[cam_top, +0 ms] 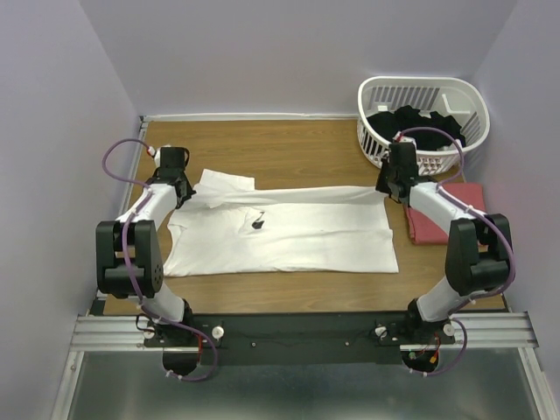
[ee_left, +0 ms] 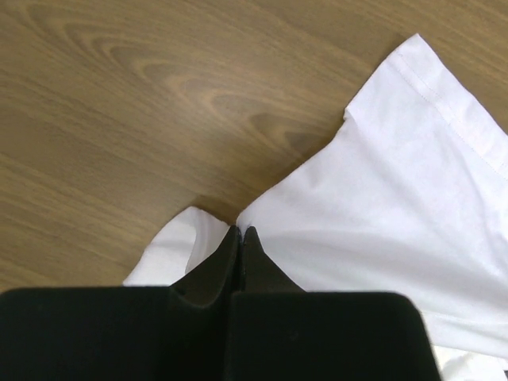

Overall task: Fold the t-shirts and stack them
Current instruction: Fold the tshirt

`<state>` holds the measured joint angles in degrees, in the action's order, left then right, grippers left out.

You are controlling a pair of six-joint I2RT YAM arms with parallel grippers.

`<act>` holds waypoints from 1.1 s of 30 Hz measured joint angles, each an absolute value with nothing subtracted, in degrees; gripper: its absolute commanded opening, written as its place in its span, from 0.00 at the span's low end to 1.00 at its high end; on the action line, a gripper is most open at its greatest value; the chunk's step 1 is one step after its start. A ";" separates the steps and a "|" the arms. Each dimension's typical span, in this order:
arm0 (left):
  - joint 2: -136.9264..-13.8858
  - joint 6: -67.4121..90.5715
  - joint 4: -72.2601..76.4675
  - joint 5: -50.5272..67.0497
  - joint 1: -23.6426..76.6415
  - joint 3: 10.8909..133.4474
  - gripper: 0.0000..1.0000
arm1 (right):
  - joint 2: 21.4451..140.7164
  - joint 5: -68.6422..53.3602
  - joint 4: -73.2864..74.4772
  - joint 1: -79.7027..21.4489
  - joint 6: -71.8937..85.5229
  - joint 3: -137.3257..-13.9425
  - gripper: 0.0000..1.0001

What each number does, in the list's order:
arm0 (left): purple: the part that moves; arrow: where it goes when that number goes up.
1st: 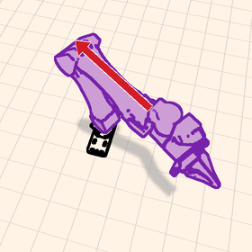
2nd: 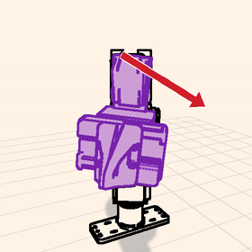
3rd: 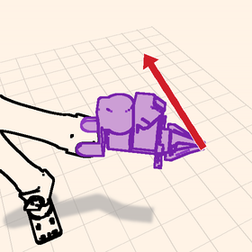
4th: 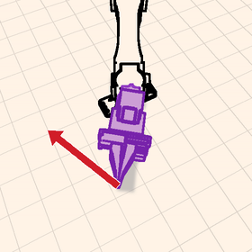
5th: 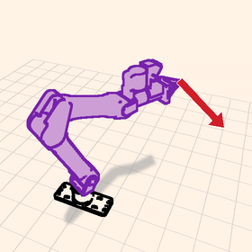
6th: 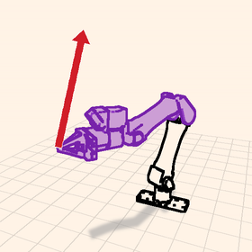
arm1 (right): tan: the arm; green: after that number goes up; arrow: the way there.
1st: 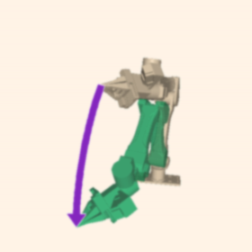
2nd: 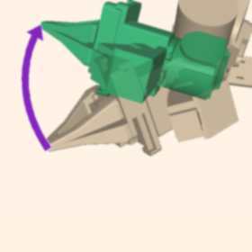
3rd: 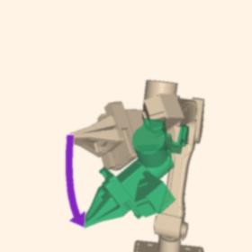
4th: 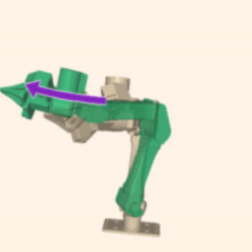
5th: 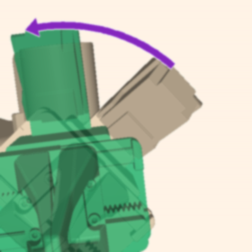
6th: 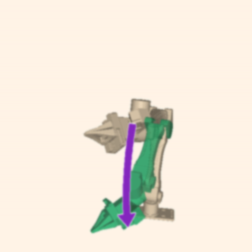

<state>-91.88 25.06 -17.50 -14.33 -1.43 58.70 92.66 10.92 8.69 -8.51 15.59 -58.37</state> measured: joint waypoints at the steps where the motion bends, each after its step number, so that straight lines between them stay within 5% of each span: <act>1: -91.24 25.12 -17.78 -14.33 -1.43 58.11 0.00 | 92.16 10.81 8.67 -8.51 15.79 -57.93 0.00; 33: -81.95 27.27 -18.98 -14.61 -2.52 46.52 0.00 | 88.51 11.11 8.62 -8.51 22.06 -48.34 0.00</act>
